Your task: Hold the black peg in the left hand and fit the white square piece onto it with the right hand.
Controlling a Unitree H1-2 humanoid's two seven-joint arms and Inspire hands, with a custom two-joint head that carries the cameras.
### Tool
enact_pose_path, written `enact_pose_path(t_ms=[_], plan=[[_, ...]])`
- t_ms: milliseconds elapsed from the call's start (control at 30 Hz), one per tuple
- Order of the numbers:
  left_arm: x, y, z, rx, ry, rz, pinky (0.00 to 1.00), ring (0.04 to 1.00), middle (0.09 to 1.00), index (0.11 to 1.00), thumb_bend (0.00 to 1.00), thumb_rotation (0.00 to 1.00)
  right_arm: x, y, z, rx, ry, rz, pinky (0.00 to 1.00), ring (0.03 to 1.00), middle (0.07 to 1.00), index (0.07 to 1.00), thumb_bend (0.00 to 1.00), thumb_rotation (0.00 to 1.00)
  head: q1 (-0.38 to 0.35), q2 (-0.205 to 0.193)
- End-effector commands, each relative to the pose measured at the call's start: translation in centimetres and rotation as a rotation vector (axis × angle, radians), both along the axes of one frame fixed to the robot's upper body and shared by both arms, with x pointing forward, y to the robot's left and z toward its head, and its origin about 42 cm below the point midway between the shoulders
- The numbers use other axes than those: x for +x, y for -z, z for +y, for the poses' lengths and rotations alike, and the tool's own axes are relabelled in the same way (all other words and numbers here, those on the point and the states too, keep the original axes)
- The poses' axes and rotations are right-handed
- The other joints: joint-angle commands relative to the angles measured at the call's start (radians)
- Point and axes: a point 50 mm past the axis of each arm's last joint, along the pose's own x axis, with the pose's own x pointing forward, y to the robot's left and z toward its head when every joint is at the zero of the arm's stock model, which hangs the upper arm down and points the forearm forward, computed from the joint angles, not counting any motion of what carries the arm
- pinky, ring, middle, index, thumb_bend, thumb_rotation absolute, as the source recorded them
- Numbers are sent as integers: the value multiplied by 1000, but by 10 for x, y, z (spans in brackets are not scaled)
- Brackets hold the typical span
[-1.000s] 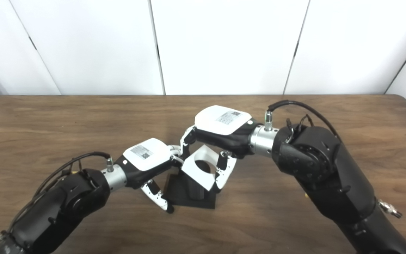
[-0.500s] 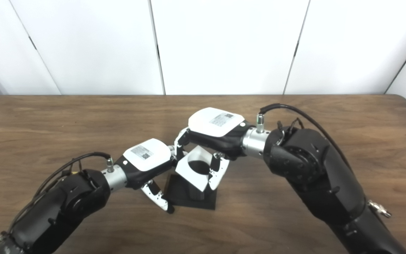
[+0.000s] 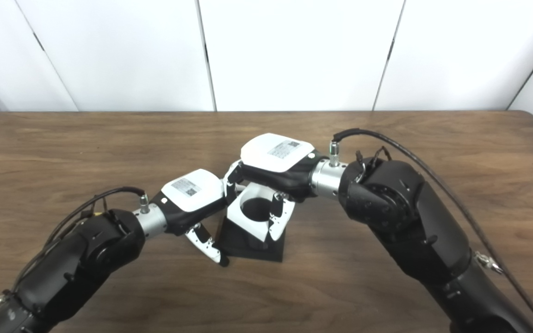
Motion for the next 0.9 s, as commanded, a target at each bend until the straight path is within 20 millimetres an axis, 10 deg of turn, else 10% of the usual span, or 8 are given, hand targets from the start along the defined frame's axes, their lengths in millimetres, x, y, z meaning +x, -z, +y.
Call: enact_pose_path(t_ms=[0, 167, 233, 333, 867], plan=[[-17, 31, -5, 97, 35, 85, 764, 889, 892, 492, 523, 75, -2, -12, 8, 32, -45, -58, 739, 740, 739, 478, 524, 132, 2, 1], [-16, 31, -5, 90, 31, 91, 761, 894, 881, 492, 523, 75, 1, -6, 5, -32, -11, -27, 735, 743, 758, 489, 525, 143, 2, 1], [-16, 30, -4, 91, 29, 94, 761, 900, 884, 492, 523, 75, 3, -5, 3, -55, 0, -16, 709, 753, 774, 622, 821, 227, 2, 1], [-16, 30, -3, 95, 31, 88, 757, 902, 882, 492, 523, 75, 5, -4, 1, -75, 11, -1, 680, 769, 799, 720, 952, 274, -1, -1], [-16, 27, -2, 113, 30, 84, 754, 904, 889, 492, 522, 76, 6, -6, -5, -94, 38, 8, 696, 800, 841, 815, 987, 275, -7, 2]])
